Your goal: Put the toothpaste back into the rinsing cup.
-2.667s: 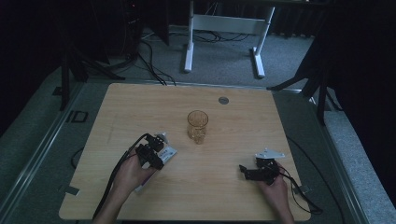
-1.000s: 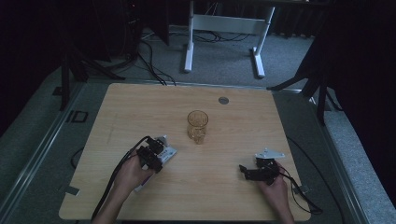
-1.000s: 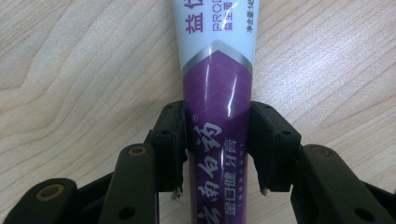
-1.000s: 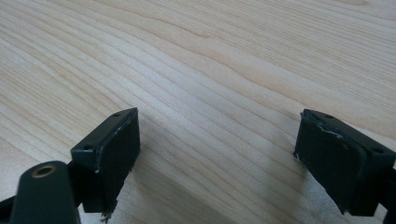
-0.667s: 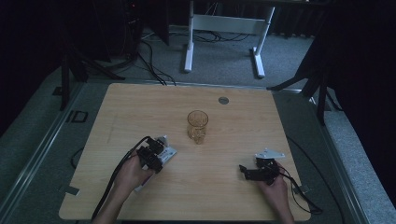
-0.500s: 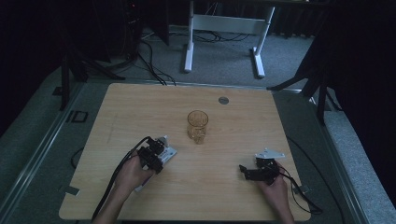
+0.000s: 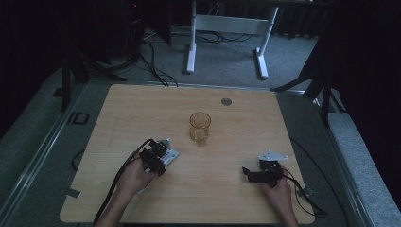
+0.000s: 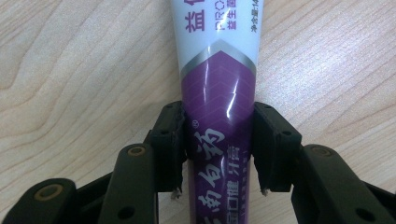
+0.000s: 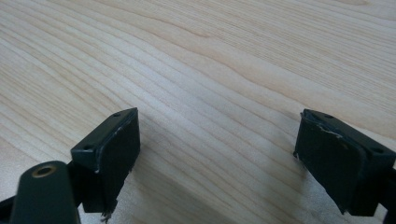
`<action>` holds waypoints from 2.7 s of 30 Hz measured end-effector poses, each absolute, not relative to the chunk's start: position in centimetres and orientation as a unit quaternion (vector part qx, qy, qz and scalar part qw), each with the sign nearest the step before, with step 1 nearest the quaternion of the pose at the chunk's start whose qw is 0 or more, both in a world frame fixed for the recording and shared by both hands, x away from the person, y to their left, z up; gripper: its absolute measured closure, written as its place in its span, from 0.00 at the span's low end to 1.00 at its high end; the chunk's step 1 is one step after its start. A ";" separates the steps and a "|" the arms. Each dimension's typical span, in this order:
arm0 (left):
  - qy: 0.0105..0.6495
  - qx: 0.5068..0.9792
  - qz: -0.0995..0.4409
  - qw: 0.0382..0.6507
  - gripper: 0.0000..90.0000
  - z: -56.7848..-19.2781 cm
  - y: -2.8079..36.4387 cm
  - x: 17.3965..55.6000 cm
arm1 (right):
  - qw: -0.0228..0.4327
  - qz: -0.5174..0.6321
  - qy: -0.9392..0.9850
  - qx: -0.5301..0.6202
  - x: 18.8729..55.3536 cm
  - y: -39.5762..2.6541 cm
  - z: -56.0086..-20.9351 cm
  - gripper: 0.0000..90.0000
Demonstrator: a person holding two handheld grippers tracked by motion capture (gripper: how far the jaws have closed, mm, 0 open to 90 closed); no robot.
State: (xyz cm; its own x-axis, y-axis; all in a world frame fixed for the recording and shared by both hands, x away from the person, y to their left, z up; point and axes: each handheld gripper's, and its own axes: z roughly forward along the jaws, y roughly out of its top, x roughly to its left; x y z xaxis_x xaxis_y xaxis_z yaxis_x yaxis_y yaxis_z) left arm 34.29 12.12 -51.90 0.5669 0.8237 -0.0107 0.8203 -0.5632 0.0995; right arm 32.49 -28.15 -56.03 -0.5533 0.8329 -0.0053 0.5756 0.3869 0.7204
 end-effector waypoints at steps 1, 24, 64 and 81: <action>0.464 0.885 0.019 0.046 0.65 -51.9 12.1 34.3 | 0.187 0.344 0.811 0.434 32.5 -28.1 -56.0 0.15; 0.454 0.889 0.013 0.055 0.74 -51.5 12.4 34.3 | 0.187 0.344 0.811 0.434 32.5 -28.1 -56.0 0.15; 0.457 0.883 0.058 0.092 0.77 -48.7 12.9 33.8 | 0.187 0.344 0.812 0.434 32.5 -28.1 -56.0 0.15; 0.473 0.867 0.081 0.130 0.77 -47.4 13.3 33.8 | 0.187 0.344 0.811 0.434 32.5 -28.1 -56.0 0.15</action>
State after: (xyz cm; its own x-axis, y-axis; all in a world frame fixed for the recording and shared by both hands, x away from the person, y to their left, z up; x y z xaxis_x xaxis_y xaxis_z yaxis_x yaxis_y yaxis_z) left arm 33.81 13.30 -47.40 0.5387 0.8423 0.0166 0.8004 -0.5179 0.3018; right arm 32.49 -28.14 -56.02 -0.5530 0.8331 -0.0045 0.5762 0.3864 0.7202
